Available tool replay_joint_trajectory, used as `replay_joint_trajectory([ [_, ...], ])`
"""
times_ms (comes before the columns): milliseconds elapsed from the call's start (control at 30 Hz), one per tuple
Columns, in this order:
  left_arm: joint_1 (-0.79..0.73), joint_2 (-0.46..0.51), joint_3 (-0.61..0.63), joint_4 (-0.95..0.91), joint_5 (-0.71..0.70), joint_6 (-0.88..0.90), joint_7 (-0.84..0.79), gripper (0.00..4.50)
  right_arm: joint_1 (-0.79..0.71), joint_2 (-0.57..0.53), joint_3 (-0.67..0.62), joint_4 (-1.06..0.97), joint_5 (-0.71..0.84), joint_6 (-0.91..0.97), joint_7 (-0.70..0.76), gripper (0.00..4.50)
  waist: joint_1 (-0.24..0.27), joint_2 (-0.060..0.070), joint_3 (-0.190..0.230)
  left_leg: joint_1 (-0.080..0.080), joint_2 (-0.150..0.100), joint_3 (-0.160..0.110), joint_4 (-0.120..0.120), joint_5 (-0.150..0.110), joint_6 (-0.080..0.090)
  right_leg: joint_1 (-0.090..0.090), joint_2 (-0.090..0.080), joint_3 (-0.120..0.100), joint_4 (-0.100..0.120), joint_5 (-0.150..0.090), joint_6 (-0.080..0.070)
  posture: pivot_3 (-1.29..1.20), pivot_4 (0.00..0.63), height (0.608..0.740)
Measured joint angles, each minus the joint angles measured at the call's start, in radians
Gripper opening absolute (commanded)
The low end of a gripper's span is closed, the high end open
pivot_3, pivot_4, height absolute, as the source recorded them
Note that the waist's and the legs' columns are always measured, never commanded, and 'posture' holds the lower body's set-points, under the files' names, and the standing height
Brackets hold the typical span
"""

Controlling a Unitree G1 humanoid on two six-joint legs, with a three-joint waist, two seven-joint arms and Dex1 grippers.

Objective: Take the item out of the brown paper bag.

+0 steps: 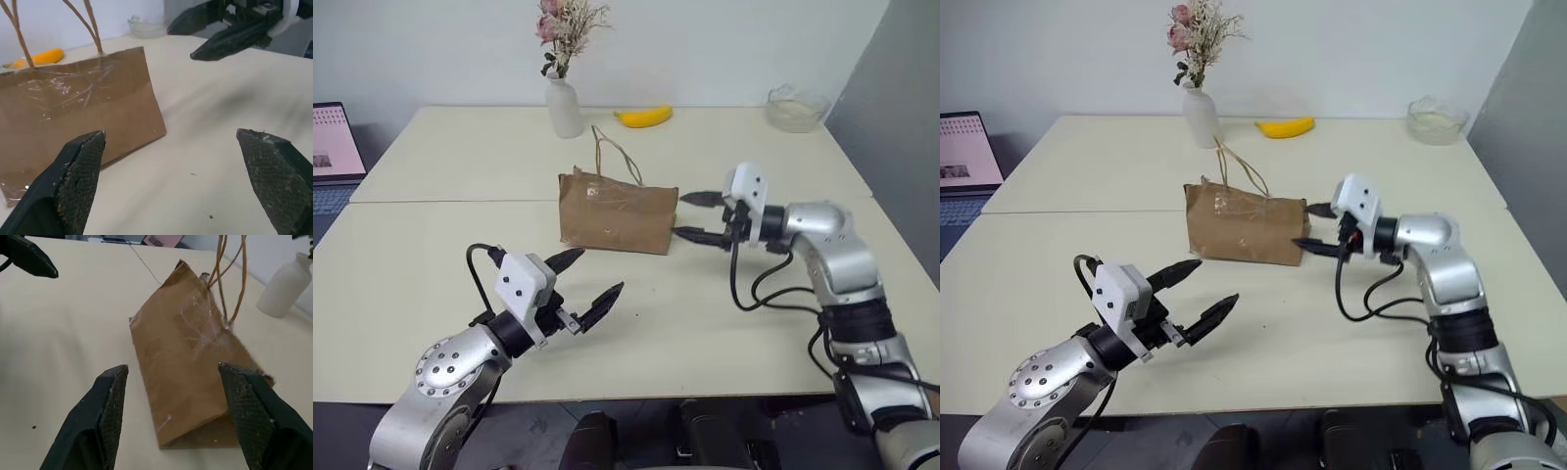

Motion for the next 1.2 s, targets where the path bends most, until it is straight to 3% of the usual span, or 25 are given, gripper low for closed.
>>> replay_joint_trajectory([
  [267,0.024,0.004,0.041,0.001,0.002,-0.003,0.002,4.50,0.086,0.058,0.159,-0.009,-0.034,0.088,-0.095,3.06,0.003,0.000,0.000,-0.002,-0.002,0.000,0.000,0.000,0.000,0.000,-0.001,0.000,-0.003,0.000,0.001,0.00,0.150,0.740],
  [600,0.098,0.013,0.075,-0.013,-0.004,-0.004,-0.025,4.50,0.004,0.157,0.195,0.252,-0.118,0.033,-0.242,3.06,0.003,0.000,0.000,-0.002,-0.001,0.000,0.000,0.000,0.000,0.000,0.000,0.000,-0.003,0.000,0.000,0.00,0.150,0.740],
  [900,0.114,0.012,0.077,-0.019,-0.004,-0.007,-0.038,4.50,-0.052,0.195,0.193,0.378,-0.147,-0.052,-0.283,3.06,0.002,0.000,0.000,-0.002,-0.001,0.000,0.000,0.000,0.000,0.000,0.000,0.000,-0.003,0.000,0.000,0.00,0.150,0.740],
  [1033,0.113,0.012,0.077,-0.019,-0.003,-0.018,-0.040,4.50,-0.046,0.186,0.191,0.349,-0.131,-0.044,-0.265,3.06,0.003,0.000,0.000,-0.002,-0.001,0.000,0.000,0.000,0.000,0.000,0.000,-0.001,-0.003,0.000,0.000,0.00,0.150,0.740],
  [1200,0.029,0.013,0.092,0.005,-0.005,-0.017,-0.026,4.50,0.033,0.113,0.156,0.112,-0.052,0.028,-0.195,3.06,0.009,0.000,0.000,-0.002,-0.002,-0.002,0.000,0.000,0.000,0.000,0.000,-0.002,-0.003,0.000,0.001,0.00,0.150,0.740],
])
